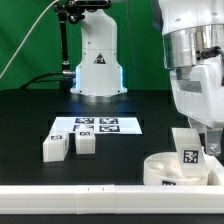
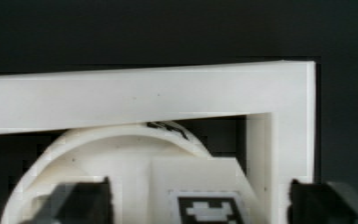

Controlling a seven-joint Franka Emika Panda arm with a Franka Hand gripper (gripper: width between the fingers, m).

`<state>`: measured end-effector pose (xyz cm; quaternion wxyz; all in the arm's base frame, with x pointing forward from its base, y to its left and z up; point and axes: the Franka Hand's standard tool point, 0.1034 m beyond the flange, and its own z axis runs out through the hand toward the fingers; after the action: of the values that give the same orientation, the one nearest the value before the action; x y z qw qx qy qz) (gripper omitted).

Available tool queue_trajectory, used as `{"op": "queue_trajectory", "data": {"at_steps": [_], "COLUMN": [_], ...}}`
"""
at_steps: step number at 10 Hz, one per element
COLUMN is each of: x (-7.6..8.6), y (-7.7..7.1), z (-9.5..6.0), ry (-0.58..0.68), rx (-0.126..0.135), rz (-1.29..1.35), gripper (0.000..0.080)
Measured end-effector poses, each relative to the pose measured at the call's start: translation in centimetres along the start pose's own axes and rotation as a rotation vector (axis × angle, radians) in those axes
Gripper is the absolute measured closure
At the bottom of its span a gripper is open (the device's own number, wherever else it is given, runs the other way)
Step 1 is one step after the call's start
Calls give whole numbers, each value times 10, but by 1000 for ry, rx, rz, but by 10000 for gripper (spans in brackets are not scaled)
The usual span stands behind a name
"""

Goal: Assemble stool

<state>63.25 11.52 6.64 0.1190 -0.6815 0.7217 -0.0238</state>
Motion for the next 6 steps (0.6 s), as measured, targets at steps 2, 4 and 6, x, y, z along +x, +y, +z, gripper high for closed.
{"op": "queue_trajectory", "data": {"at_steps": [2,4,6], "x": [-5,-10,-10], "y": [-6,-14,-16], "z": [-13,-28,-30], "ry": [-14,-25,-27], "rx": [3,26,35], "rz": [-51,-96,-174], "gripper": [164,154,150]}}
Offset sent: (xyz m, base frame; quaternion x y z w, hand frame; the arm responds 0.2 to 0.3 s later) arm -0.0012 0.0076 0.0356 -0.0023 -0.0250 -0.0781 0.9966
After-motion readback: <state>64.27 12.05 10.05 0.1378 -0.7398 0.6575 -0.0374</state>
